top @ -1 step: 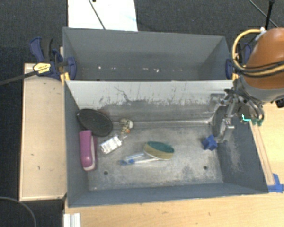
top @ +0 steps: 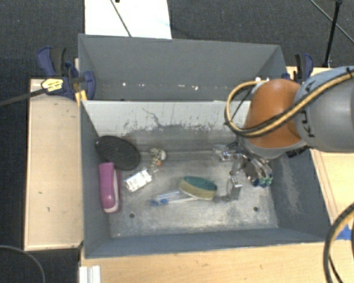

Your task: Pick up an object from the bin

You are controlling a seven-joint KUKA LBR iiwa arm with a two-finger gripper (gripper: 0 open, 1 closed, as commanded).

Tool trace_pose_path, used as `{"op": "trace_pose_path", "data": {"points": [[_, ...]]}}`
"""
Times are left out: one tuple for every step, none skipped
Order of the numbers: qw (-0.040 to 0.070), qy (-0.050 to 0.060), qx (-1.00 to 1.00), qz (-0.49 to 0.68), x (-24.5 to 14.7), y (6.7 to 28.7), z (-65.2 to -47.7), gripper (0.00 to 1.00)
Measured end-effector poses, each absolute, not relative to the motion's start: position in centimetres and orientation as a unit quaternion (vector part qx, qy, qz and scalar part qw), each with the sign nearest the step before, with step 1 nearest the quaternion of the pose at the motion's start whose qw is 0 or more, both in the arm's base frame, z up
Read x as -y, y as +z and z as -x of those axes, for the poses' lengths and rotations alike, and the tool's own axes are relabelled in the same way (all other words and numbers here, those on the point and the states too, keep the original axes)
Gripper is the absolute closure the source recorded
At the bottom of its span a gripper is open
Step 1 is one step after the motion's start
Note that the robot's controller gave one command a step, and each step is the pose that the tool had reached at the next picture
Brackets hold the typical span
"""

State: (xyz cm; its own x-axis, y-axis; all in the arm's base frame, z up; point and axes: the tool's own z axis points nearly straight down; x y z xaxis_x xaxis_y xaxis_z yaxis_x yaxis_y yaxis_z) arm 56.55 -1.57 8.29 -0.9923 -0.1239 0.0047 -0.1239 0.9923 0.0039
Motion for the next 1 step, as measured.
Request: {"op": "trace_pose_path", "data": {"points": [[0.001, -0.002, 0.999, -0.049, -4.44, 6.91, -53.6, 0.0]]}}
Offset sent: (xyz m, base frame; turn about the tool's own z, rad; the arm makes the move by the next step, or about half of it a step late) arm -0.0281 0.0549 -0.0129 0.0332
